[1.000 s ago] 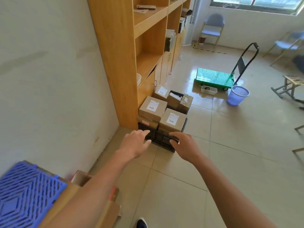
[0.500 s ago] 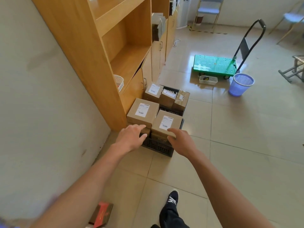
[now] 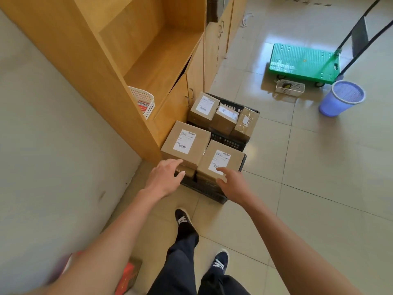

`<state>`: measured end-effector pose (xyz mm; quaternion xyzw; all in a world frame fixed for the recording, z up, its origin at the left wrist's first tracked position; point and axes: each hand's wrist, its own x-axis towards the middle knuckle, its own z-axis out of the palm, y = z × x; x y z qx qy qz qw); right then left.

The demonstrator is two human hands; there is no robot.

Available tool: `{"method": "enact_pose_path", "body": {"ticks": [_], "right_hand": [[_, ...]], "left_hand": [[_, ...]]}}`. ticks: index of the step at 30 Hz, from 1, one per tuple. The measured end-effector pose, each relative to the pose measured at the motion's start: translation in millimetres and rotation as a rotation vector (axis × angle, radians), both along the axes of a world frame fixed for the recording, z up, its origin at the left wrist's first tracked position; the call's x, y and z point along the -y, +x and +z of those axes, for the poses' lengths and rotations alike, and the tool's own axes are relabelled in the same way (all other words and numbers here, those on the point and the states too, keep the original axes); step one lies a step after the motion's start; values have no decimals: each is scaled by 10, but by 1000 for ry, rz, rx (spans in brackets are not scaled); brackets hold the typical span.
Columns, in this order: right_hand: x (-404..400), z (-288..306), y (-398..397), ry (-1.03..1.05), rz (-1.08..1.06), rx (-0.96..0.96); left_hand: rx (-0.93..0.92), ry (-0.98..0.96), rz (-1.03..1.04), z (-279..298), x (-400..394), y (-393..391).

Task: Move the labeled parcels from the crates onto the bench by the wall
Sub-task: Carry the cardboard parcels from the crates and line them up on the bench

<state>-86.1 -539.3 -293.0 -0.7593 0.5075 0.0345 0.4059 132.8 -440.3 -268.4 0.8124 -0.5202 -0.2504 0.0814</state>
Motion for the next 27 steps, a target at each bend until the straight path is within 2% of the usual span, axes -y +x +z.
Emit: {"method": "enact_pose_path", "body": {"ticks": [6,12,17,19,27], "right_hand": [[590,-526,591,72,-74,-27],[1065,-1409,1213,184,-145,-18],[1265,-2190,1498,153,-12,-73],[1347,-2505,1569,172,-21,-74],[1565,-3326,1909,218,-306,72]], "left_hand": [[-124,65,89,-698,688,683],[-211,145,232,-1542,1343,1232],[-226,229,238,-2257,1651,1353],[-238,251,277,-2513,1748,1408],[-248,270,430,-3154,1854,1723]]}}
